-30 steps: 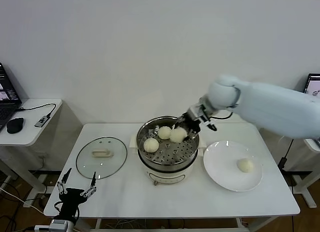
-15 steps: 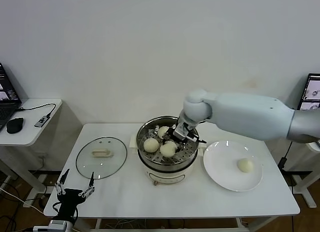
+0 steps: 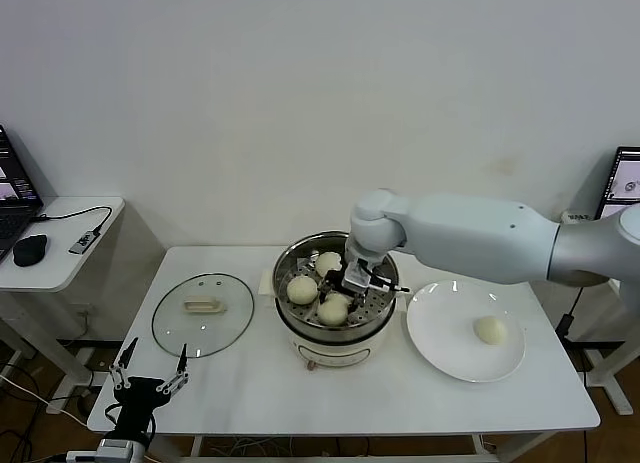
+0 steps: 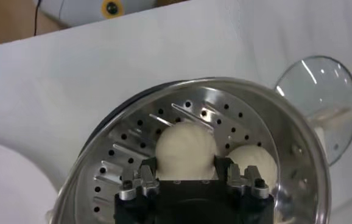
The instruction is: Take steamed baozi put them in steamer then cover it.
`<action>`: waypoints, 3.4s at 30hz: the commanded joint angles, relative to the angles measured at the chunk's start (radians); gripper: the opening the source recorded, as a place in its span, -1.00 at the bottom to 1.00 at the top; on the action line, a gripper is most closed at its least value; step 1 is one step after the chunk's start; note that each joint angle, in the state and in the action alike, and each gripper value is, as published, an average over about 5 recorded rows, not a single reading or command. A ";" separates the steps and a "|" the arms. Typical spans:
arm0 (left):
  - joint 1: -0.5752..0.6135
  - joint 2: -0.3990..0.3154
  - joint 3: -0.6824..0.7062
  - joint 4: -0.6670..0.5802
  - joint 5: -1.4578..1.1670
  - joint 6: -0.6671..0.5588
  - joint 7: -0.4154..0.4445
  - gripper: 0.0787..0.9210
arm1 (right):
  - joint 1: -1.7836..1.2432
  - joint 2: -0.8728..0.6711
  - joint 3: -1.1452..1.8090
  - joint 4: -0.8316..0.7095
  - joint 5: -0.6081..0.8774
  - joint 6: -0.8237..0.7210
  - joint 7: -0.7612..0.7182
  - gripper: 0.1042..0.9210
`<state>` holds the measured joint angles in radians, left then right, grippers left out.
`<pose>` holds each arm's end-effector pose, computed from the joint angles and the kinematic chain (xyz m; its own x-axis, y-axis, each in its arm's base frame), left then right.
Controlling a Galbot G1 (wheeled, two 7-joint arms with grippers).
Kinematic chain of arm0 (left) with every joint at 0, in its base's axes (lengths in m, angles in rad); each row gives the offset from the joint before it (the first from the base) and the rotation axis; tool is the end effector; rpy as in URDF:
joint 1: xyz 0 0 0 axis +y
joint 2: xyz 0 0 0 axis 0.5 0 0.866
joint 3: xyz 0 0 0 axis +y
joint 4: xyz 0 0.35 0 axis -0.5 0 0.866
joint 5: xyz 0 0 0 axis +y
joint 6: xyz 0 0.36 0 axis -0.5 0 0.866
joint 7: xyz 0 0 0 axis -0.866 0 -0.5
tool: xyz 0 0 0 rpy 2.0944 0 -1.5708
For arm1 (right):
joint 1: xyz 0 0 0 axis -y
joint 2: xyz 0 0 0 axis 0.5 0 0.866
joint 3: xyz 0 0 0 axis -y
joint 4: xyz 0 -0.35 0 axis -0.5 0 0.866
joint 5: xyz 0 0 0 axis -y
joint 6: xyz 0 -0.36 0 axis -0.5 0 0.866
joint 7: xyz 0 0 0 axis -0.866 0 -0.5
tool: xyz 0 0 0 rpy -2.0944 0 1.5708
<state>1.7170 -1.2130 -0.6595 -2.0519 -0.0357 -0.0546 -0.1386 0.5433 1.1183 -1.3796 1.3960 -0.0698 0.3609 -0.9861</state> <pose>0.1506 0.1047 -0.3191 -0.9952 -0.0628 0.0757 -0.0338 0.9410 0.3368 0.5198 0.1210 -0.1055 -0.0786 -0.2238 0.9715 -0.2402 -0.9415 -0.2363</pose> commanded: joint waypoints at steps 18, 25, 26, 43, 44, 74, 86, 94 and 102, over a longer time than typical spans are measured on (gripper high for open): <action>-0.004 0.006 0.002 -0.004 0.001 0.003 0.002 0.77 | 0.066 -0.034 0.034 -0.008 0.024 0.008 -0.023 0.76; -0.010 0.016 0.004 -0.004 -0.002 0.003 0.003 0.77 | 0.153 -0.141 0.065 0.007 0.139 -0.254 -0.107 0.76; -0.011 0.018 0.004 -0.004 -0.003 0.003 0.003 0.77 | 0.164 -0.165 0.067 0.018 0.158 -0.334 -0.118 0.76; -0.036 0.049 0.052 0.003 -0.002 0.002 0.002 0.77 | 0.033 -0.691 0.179 0.200 0.167 -0.769 -0.139 0.76; -0.037 0.050 0.054 0.004 -0.002 0.002 0.002 0.77 | 0.009 -0.711 0.190 0.198 0.147 -0.758 -0.141 0.76; -0.025 0.047 0.044 0.004 0.009 0.008 0.004 0.77 | -0.751 -0.517 0.834 -0.260 -0.172 -0.523 -0.078 0.76; -0.029 0.044 0.041 0.018 0.007 0.006 0.003 0.77 | -0.755 -0.423 0.839 -0.344 -0.203 -0.514 -0.057 0.76; -0.030 0.043 0.040 0.023 0.005 0.005 0.003 0.77 | -0.760 -0.414 0.839 -0.351 -0.225 -0.531 -0.057 0.62; -0.033 0.039 0.036 0.026 0.004 0.004 0.004 0.77 | -0.756 -0.410 0.850 -0.352 -0.241 -0.530 -0.053 0.39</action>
<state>1.6836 -1.1718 -0.6178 -2.0265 -0.0309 -0.0505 -0.1364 -0.2029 0.6926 -0.5377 1.0620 -0.2977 -0.1695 -1.0425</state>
